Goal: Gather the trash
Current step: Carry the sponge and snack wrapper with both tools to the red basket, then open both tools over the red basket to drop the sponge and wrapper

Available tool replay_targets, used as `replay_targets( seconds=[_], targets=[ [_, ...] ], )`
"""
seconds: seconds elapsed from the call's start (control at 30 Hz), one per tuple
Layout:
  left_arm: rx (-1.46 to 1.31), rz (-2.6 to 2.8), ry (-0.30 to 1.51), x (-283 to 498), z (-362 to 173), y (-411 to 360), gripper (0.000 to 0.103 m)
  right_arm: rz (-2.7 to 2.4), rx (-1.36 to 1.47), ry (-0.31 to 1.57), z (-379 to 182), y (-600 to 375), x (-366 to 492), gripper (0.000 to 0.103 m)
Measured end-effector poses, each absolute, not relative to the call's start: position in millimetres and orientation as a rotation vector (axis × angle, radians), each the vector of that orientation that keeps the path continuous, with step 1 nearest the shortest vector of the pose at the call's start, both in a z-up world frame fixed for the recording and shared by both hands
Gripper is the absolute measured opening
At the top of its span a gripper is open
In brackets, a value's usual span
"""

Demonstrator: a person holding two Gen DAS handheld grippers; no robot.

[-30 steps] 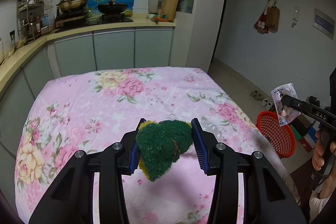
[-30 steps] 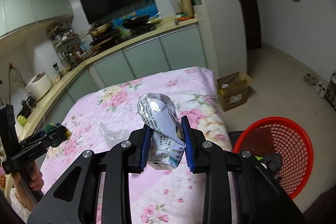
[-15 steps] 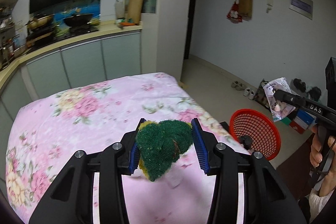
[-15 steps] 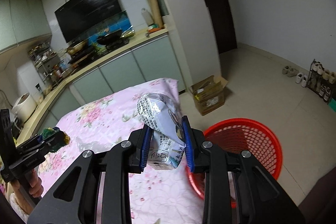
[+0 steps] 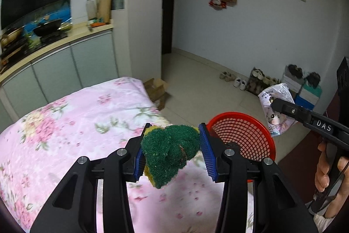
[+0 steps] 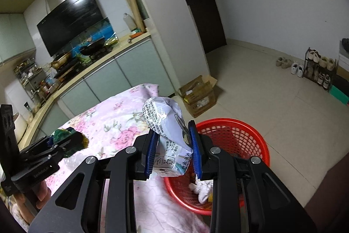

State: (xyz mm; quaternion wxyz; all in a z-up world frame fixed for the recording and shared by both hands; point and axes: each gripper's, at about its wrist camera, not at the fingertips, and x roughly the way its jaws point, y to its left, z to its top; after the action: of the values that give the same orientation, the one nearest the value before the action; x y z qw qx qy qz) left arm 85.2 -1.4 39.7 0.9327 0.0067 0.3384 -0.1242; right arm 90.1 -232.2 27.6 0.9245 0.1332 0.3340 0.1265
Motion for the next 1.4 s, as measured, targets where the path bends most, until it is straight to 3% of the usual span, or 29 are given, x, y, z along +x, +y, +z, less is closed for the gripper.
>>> replay_targets(
  seconds=[0.57,1.07,1.13,1.17,1.23,1.33,1.4],
  targets=[
    [0.043,-0.364,0.794,121.3,13.2,-57.6,0.042,0.173,0.343,0.74,6.5,-267.2,99.4,0.028],
    [0.066,-0.451,0.963,161.1,-46.7,-117.5,0.043,0.128,0.421,0.87,-38.6,-281.7,128.6,0.03],
    [0.066,-0.455,0.979,164.4,-52.6,-119.0,0.047,0.122,0.435,0.885,-44.3,-285.0,131.8,0.035],
    [0.067,-0.456,0.985,165.6,-54.8,-120.5,0.048,0.124,0.445,0.893,-46.1,-286.4,132.9,0.043],
    [0.063,-0.456,0.993,167.2,-57.6,-118.8,0.061,0.131,0.49,0.911,-51.2,-290.8,135.3,0.056],
    [0.032,-0.45,1.003,170.5,-60.4,-111.1,0.076,0.127,0.527,0.909,-52.8,-298.2,136.8,0.059],
    [-0.001,-0.442,1.012,172.8,-60.6,-102.9,0.081,0.131,0.536,0.91,-52.8,-299.2,137.1,0.06]
  ],
)
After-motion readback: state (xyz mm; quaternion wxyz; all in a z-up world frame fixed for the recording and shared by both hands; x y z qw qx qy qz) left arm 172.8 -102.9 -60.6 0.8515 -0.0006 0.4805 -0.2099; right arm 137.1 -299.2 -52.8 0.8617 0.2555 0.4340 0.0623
